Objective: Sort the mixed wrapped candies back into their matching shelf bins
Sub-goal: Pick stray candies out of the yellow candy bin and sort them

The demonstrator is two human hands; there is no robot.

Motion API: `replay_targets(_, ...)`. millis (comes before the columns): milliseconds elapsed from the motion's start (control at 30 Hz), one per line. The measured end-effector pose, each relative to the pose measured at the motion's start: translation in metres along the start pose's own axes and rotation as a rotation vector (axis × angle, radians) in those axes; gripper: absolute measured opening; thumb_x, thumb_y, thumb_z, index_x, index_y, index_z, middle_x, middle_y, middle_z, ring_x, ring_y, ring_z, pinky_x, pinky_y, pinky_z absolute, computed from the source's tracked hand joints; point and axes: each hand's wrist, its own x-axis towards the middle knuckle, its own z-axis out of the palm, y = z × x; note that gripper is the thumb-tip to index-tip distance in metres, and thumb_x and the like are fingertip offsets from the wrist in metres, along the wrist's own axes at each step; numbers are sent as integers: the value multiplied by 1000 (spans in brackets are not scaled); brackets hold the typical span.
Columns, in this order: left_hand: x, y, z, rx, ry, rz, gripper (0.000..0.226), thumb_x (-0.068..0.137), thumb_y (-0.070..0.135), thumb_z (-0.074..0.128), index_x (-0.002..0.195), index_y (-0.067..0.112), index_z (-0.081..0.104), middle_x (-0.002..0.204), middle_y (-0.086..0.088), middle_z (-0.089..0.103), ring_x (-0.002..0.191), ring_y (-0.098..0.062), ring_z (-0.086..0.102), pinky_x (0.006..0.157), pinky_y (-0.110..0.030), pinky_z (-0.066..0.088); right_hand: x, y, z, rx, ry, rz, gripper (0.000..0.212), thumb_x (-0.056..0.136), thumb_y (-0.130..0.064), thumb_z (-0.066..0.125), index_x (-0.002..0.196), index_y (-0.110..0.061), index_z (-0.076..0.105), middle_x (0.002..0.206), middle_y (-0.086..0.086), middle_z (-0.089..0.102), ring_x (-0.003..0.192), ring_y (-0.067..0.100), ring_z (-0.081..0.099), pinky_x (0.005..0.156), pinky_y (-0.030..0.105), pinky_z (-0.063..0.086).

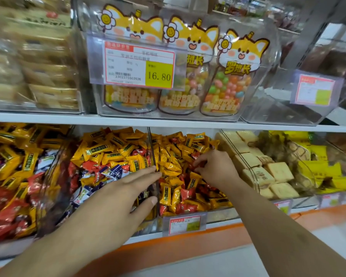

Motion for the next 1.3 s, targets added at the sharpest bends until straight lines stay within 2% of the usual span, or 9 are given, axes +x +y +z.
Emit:
replay_targets(133,-3,2,-4,29,35,-3,56,97,58,40,152,58,30,153,45,22,137,-1,6,82,5,29,-6,1,-4,103,28,36,14,86,-17,82,90,-31,82,97,-12,73,76,4,67,63,20,58)
replay_targets(267,-2,8,-12,12,-44,-51,52,100,55,46,146,68,26,152,52,8,123,-19,41,81,-14,47,-13,3,-19,304,115,91,12,87,-21,82,89,-32,82,87,-17,74,65,-2,65,51,9,45)
replay_targets(400,-1,11,-12,-4,19,4,52,103,45,49,152,52,34,144,44,22,130,-3,-8,82,5,30,-23,-2,-40,599,175,118,13,85,-15,84,86,-27,82,82,-8,77,66,1,68,58,12,48)
replay_targets(567,-4,11,-18,-53,48,-79,46,102,48,51,146,54,40,149,39,33,129,9,42,100,-3,32,-48,-39,-59,926,67,82,12,86,-8,82,94,-16,82,85,7,79,69,15,70,65,25,57)
replay_targets(767,-13,19,-40,-724,94,-274,53,93,47,65,140,52,41,127,35,52,105,23,57,81,-7,50,-85,-119,-48,1141,-140,-40,13,85,-8,80,94,-16,83,94,10,79,85,22,74,72,28,57)
replay_targets(867,-27,14,-55,-1041,46,-298,32,100,30,61,131,38,61,122,11,72,111,-4,69,94,-33,59,-99,-152,-36,1191,-227,-83,13,86,-8,79,98,-12,82,96,14,78,87,26,75,75,32,60)
replay_targets(1067,-56,-22,-79,-858,173,-420,19,104,18,60,106,17,79,97,-9,79,93,-26,77,97,-58,56,-105,-193,-18,1157,-213,-72,9,87,-8,80,94,-13,82,93,16,77,77,31,73,67,38,61)
replay_targets(1200,-75,-46,-104,-728,233,-485,15,98,14,68,101,20,81,91,-5,79,87,-29,76,87,-45,62,-105,-223,-2,1058,-198,-128,7,88,-11,81,92,-17,82,86,9,77,68,34,70,67,47,63)
replay_targets(1300,-82,-70,-120,-559,322,-558,10,94,18,74,104,21,78,97,1,79,73,-22,77,84,-48,62,-102,-243,7,1021,-176,-150,7,90,-13,79,92,-19,81,85,3,78,64,29,71,66,40,62)
